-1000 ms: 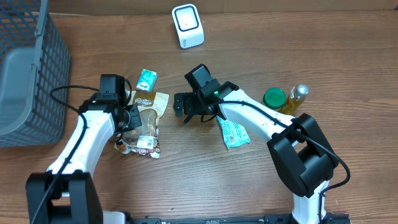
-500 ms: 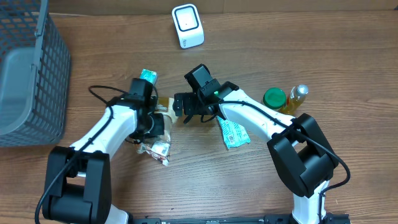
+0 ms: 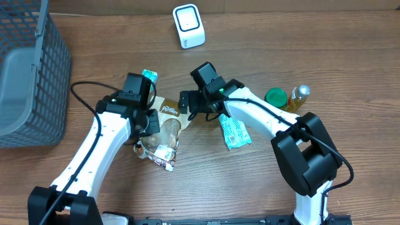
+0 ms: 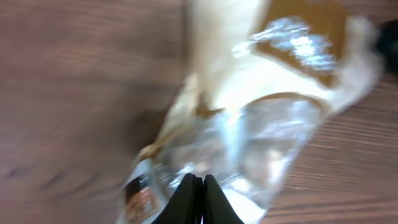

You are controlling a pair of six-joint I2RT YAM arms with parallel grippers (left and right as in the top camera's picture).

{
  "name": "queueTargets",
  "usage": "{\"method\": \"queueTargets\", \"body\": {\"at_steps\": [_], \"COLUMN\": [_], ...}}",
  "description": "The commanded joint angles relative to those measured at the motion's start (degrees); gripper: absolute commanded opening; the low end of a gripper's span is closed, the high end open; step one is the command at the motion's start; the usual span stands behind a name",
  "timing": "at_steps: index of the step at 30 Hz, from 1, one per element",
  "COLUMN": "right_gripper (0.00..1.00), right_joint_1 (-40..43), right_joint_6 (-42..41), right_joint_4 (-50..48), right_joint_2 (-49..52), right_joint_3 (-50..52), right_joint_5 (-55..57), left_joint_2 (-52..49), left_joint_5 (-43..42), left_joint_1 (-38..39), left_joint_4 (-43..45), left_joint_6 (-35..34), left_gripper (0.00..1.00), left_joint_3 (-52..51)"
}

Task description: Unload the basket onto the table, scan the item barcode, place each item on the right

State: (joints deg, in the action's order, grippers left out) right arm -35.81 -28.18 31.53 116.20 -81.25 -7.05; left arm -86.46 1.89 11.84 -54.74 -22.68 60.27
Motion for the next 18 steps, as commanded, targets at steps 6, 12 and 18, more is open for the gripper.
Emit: {"method": "queueTargets", "body": {"at_steps": [6,12,18], "right_gripper": [1.00,1.00,1.00], "right_joint_1": [0.3,0.2,0.2], "right_joint_6": [12.6,13.7,13.7], "right_joint_4": [-5.6,-6.8,-7.1], "right_joint_2": [-1.8,-0.1,2.3], "right_joint_3": [0.2,0.2,0.2], "right_joint_5": [-6.8,-13.4,-15.1], "left_joint_2": [-5.5,-11.0,-14.6], "left_joint_5": [-0.4,0.0,3.2], "left_joint_1": [-0.6,-0.6,-0.6], "left_joint_4": [-6.6,-4.6,-2.9], "left_joint_6": [-4.1,-4.1,-3.5], "left_gripper": [0.05,0.04,0.04], "left_joint_3": [0.2,0.2,0.2]}}
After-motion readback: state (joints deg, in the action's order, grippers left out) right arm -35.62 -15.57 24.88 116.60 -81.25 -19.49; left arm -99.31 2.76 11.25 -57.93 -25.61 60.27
